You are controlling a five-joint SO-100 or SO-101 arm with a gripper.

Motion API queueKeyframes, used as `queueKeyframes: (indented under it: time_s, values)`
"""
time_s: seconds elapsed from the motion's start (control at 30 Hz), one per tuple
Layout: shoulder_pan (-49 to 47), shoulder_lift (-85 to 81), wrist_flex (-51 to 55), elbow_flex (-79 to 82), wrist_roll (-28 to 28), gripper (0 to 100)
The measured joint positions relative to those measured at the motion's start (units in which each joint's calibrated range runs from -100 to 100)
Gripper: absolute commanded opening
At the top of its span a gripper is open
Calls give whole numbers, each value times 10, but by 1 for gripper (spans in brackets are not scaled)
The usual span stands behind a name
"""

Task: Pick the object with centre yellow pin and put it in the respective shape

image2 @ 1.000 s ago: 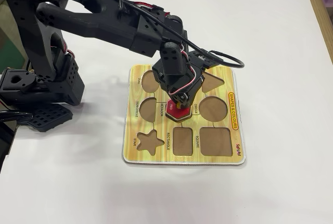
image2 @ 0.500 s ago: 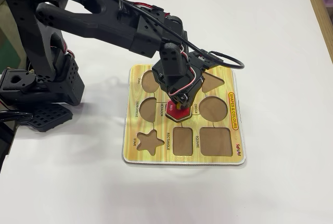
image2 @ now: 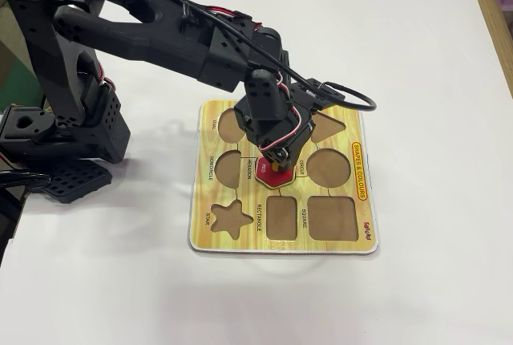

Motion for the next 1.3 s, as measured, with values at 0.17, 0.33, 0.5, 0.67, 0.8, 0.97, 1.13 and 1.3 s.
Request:
queueKeyframes:
  time_s: [0.17,0.33,0.5,0.67,0.8,0.97,1.13,1.3]
  values:
    - [0,0,0,0,0,1]
    - [0,0,0,0,-1,1]
    - [0,0,0,0,-2,13]
    - [0,0,9,1,-1,20]
    - [0,1,9,1,-4,20]
    - [-6,-40,9,1,-4,20]
    - [-22,-107,9,4,-2,21]
    - [-22,-156,9,45,-24,20]
